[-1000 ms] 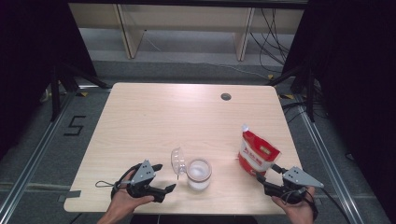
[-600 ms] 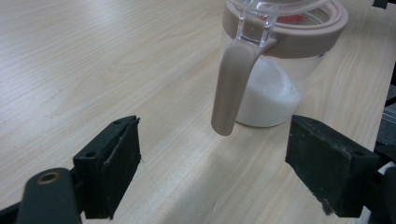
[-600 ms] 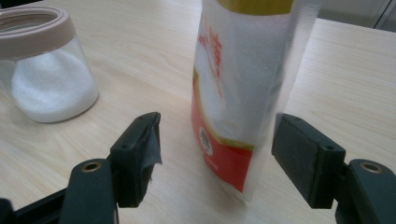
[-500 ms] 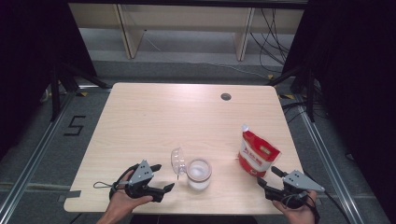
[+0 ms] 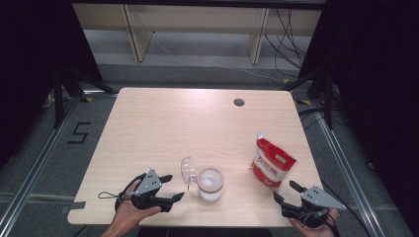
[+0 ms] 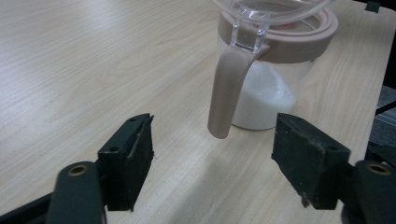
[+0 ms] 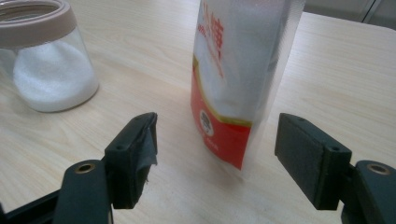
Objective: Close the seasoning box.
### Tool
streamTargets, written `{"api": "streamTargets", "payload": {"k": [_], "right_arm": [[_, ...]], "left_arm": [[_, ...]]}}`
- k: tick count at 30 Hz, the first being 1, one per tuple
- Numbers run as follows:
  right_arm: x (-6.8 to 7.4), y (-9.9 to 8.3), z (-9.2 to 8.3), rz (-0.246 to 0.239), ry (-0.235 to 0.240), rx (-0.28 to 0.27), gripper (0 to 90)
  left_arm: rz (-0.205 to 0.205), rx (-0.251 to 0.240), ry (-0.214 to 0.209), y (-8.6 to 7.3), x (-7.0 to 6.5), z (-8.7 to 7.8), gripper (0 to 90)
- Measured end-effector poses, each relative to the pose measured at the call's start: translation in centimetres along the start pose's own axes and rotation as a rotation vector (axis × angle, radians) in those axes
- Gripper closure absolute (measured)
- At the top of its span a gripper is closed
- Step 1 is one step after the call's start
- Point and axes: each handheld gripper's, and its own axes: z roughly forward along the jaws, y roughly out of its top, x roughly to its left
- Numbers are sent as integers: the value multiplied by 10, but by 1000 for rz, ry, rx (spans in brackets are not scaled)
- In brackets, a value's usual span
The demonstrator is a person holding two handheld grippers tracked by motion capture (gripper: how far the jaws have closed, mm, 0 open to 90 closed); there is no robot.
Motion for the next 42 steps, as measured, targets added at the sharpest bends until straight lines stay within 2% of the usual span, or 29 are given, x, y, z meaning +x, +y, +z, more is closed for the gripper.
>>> {"api": "streamTargets", "payload": {"k": [2, 5, 8, 9, 11, 12, 13, 14, 15, 16, 17, 18, 19, 20, 21, 23, 24, 27, 30, 31, 33, 34, 35, 36, 37, 38, 39, 40, 42], "right_arm": [[0, -1, -1, -14, 6, 2, 301], [3, -2, -3, -7, 0, 8, 300], [5, -2, -4, -24, 5, 5, 300], [8, -2, -5, 4, -2, 20, 300], [7, -2, -5, -23, 1, 20, 300], [8, -3, -5, -28, 2, 20, 300], [7, -2, -4, -41, 5, 18, 300], [7, -2, -4, -66, 0, 16, 300], [9, -3, -5, -38, 3, 25, 300], [11, -3, -5, -26, -3, 28, 301], [10, -3, -5, -33, -3, 28, 301], [10, -2, -5, -43, -3, 21, 301], [12, -2, -5, -21, -1, 31, 302], [12, -2, -5, -21, 0, 31, 302], [11, -2, -5, -28, 0, 30, 303], [9, -2, -4, -55, 6, 24, 303], [9, -2, -3, -55, 7, 18, 303], [9, -2, -3, -70, -1, 15, 303], [9, -2, -3, -69, -2, 19, 304], [11, -2, -3, -49, 3, 29, 304], [10, -2, -3, -58, 0, 29, 304], [11, -2, -3, -48, 3, 32, 304], [12, -3, -4, -35, 1, 39, 304], [13, -3, -4, -29, 1, 43, 304], [13, -2, -4, -33, 3, 43, 304], [11, -2, -3, -46, 7, 41, 304], [11, -2, -3, -51, 9, 41, 304], [10, -2, -2, -72, 18, 38, 304], [11, -2, -3, -57, 6, 44, 304]], "left_arm": [[3, -15, -5, 0, 0, 0, 377], [2, -19, -15, 1, 0, -2, 534], [32, -18, -4, 3, -2, -5, 670], [27, -26, -9, 4, -2, -6, 715], [17, -43, 3, 7, -3, -8, 779], [35, -44, 7, 8, -3, -9, 803], [23, -53, 2, 10, -4, -10, 823], [32, -55, 2, 11, -5, -10, 840], [50, -55, 5, 12, -5, -11, 860], [39, -54, 3, 13, -6, -11, 877], [46, -52, 7, 14, -6, -11, 890], [56, -52, 0, 16, -6, -11, 892], [37, -50, -3, 16, -8, -11, 893], [36, -45, -2, 17, -8, -11, 894], [55, -46, -11, 19, -8, -11, 894], [44, -45, -3, 22, -10, -11, 894], [61, -47, -4, 24, -10, -11, 894], [46, -50, -5, 26, -11, -10, 894], [47, -59, -17, 29, -12, -9, 894], [53, -62, -16, 29, -13, -9, 894], [83, -65, -12, 31, -13, -9, 893], [85, -68, -13, 31, -13, -9, 893], [50, -77, -9, 31, -16, -8, 893], [67, -76, -9, 32, -15, -8, 893], [86, -71, -12, 33, -15, -9, 893], [57, -76, -12, 32, -17, -8, 892], [54, -76, -12, 32, -18, -7, 892], [78, -77, -16, 33, -17, -7, 891], [75, -83, -18, 34, -18, -6, 890]]}}
